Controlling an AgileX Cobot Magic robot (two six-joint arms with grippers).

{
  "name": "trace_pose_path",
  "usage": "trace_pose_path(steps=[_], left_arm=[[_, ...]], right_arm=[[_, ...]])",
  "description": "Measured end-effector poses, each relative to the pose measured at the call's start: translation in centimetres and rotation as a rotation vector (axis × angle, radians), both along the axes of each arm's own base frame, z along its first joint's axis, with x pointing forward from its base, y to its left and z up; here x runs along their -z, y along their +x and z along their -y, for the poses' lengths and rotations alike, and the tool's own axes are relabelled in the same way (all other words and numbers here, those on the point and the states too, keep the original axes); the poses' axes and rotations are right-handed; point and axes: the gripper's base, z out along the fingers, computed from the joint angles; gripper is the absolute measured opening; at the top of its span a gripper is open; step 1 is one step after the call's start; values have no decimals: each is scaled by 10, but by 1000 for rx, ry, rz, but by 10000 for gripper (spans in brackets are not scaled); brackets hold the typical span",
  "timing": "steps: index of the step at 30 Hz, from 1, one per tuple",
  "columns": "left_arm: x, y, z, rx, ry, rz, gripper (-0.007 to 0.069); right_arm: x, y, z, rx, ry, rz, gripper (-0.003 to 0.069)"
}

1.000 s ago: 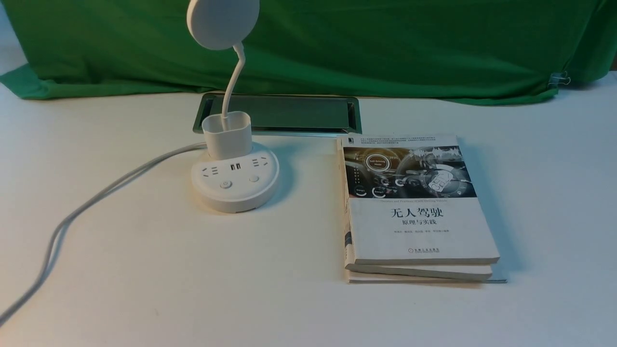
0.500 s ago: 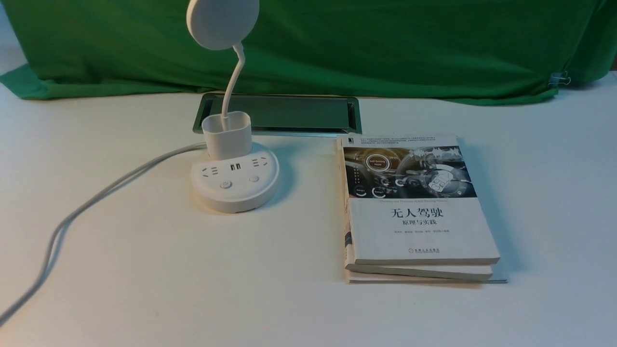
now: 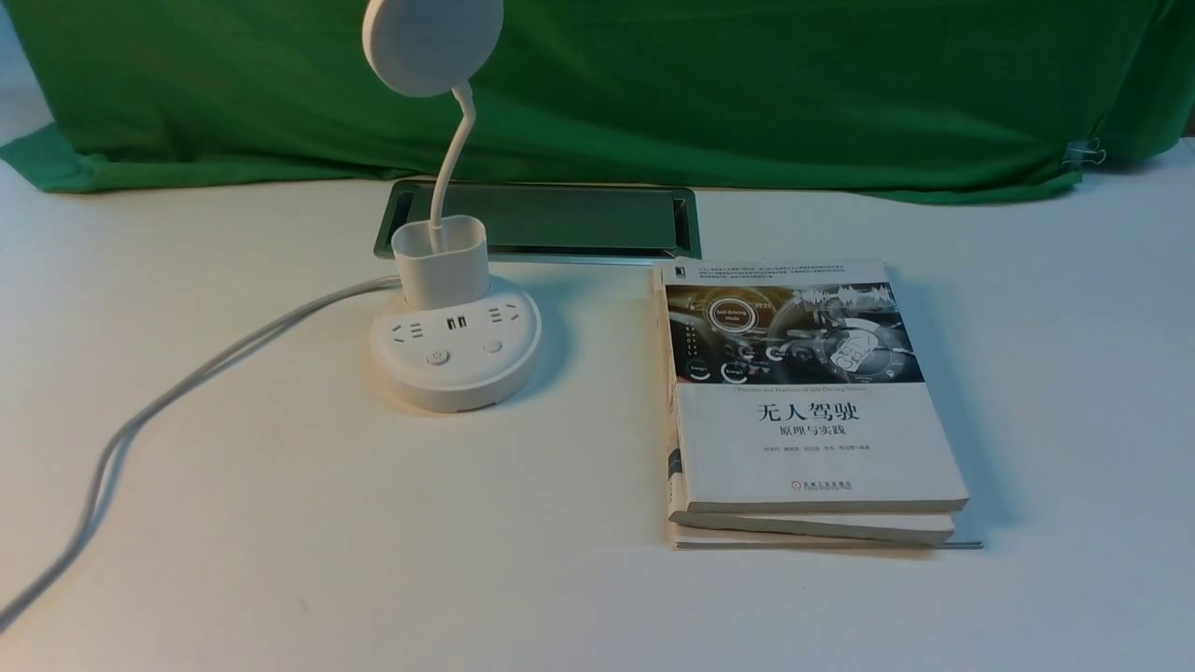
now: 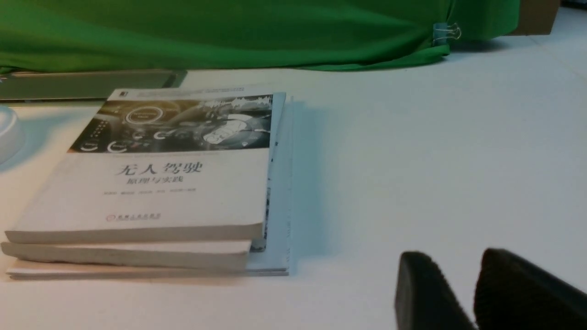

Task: Turn on the desk lamp on the white desktop with your hand.
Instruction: 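Press the power button on the lamp base to turn the lamp on with the left gripper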

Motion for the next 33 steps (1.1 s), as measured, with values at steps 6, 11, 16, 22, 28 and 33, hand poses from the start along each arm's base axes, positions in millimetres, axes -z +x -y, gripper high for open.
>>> trace_pose_path(steps=[6, 11, 16, 22, 28, 33], left_arm=[[51, 35, 24, 212, -1, -455, 66], [77, 57, 39, 333, -52, -607, -2], [93, 72, 51, 359, -48, -645, -4], [110, 91, 79, 448, 22, -741, -4], [118, 132, 98, 475, 89, -806, -4], [127, 158, 117, 519, 132, -838, -4]], right_arm=[[0, 0, 0, 0, 0, 0, 241], [0, 0, 0, 0, 0, 0, 241], [0, 0, 0, 0, 0, 0, 241], [0, 0, 0, 0, 0, 0, 241], [0, 0, 0, 0, 0, 0, 241], [0, 0, 0, 0, 0, 0, 241]])
